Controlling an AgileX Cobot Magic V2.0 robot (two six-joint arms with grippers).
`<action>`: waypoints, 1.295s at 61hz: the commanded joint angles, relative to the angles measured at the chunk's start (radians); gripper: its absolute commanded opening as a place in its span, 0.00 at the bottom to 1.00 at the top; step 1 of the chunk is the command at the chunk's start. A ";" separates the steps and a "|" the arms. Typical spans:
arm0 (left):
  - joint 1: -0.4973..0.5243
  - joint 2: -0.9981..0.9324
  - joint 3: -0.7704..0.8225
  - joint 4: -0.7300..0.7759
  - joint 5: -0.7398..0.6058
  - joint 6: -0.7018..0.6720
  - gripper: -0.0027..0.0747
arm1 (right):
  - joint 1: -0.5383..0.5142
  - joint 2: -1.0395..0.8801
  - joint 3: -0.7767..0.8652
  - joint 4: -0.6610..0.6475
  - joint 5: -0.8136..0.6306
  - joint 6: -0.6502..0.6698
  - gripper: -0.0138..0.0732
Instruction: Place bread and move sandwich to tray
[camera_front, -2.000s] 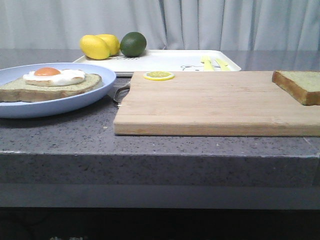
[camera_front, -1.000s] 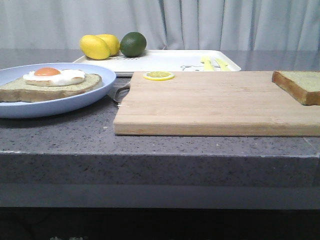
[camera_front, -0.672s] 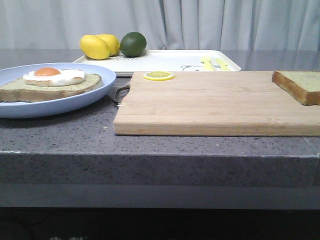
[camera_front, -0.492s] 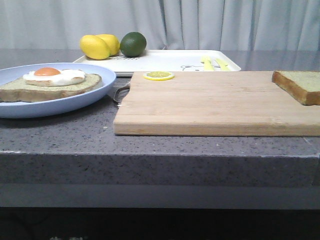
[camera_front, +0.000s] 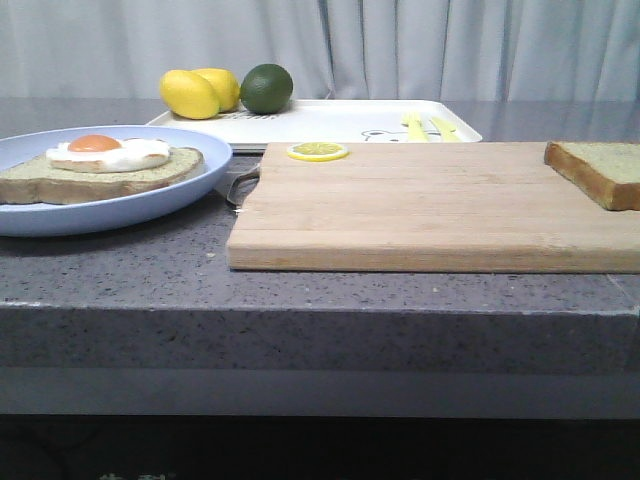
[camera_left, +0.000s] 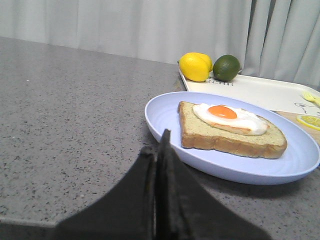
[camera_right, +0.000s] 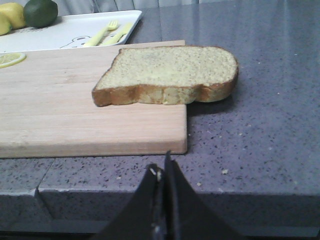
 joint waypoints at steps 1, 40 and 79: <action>-0.008 -0.021 0.000 -0.007 -0.084 -0.008 0.01 | -0.006 -0.018 -0.004 0.003 -0.082 -0.004 0.09; -0.008 -0.021 -0.004 -0.020 -0.200 -0.008 0.01 | -0.006 -0.018 -0.055 0.019 -0.138 -0.004 0.09; -0.008 0.338 -0.398 0.045 -0.130 -0.008 0.01 | -0.006 0.329 -0.576 0.024 -0.009 -0.004 0.09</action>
